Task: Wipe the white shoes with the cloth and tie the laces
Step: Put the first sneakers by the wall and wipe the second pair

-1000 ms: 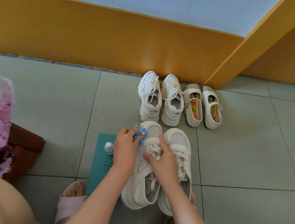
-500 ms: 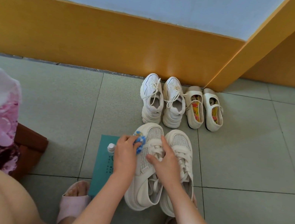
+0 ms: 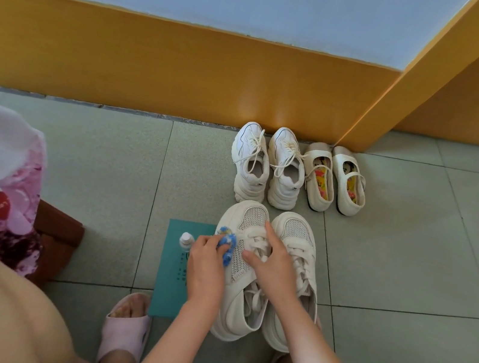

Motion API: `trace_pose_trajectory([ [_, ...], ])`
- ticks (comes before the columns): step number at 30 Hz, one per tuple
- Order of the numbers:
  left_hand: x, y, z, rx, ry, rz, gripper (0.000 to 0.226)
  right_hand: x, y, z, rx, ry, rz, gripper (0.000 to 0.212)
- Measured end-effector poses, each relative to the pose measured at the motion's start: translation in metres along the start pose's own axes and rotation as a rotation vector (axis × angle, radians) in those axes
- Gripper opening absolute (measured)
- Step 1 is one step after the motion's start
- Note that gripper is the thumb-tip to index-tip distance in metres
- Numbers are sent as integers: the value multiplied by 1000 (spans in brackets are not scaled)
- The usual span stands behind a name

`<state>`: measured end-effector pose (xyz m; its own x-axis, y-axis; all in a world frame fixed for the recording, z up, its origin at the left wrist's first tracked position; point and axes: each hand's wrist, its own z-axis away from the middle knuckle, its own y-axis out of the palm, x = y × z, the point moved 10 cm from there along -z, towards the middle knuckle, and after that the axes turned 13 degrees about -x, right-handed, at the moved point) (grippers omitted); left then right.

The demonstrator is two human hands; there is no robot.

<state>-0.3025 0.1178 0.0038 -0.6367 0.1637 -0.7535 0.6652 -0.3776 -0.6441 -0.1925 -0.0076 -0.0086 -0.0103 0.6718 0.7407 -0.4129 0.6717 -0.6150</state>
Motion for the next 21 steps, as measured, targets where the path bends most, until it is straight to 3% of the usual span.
trace_pose_trajectory([
  [21,1,-22,26,-30,-51,117,24,-1,-4,2,7,2,-38,82],
])
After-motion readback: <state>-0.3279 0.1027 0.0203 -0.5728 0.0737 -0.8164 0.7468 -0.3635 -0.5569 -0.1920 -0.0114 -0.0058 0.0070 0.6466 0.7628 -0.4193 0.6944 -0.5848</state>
